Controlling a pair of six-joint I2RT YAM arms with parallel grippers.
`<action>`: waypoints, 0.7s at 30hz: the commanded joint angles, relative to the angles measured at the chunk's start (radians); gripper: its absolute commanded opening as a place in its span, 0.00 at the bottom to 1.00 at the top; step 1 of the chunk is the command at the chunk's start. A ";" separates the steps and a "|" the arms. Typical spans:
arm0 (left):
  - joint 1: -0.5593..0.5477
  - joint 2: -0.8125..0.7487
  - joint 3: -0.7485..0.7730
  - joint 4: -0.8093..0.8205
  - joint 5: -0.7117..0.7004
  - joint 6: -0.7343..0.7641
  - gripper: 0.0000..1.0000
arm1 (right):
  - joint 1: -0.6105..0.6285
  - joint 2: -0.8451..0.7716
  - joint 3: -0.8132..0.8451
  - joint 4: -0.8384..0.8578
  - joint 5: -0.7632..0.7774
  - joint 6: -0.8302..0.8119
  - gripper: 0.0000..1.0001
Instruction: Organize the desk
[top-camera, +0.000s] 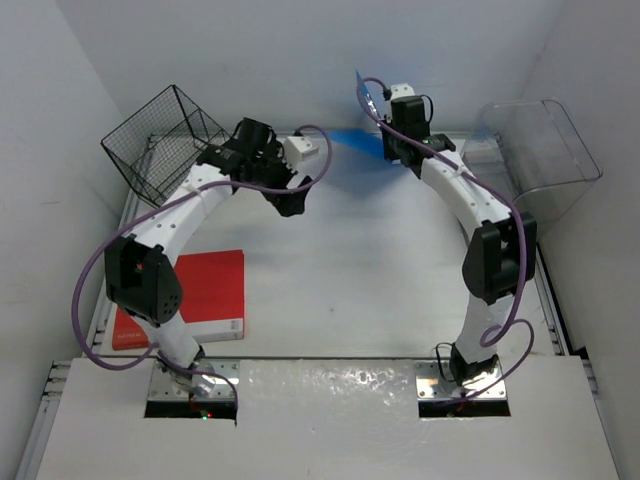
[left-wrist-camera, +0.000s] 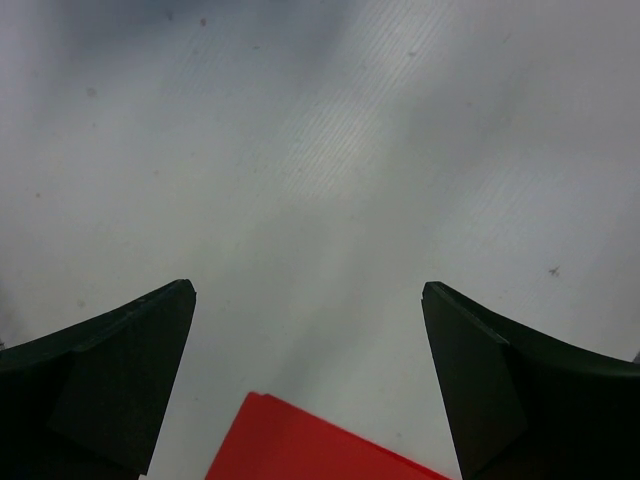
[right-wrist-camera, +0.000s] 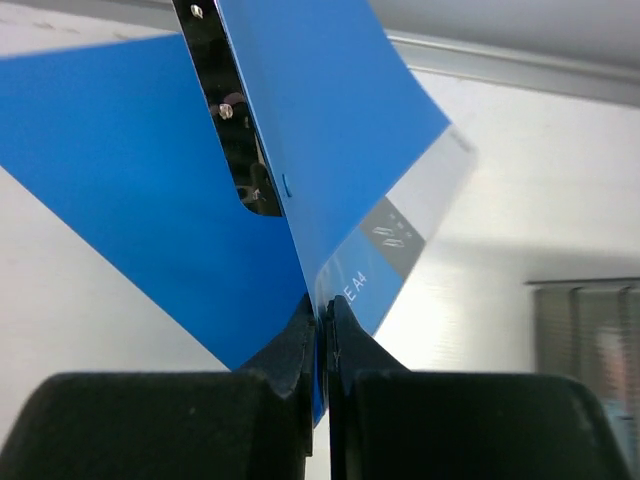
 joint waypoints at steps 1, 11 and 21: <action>-0.047 0.009 0.044 0.061 0.024 -0.064 0.96 | -0.005 -0.055 0.010 0.006 -0.150 0.234 0.00; -0.192 0.120 0.040 0.308 0.002 -0.168 1.00 | 0.006 -0.093 0.013 0.074 -0.240 0.534 0.00; -0.216 0.194 0.164 0.365 -0.130 -0.194 1.00 | 0.035 -0.162 -0.064 0.131 -0.274 0.696 0.00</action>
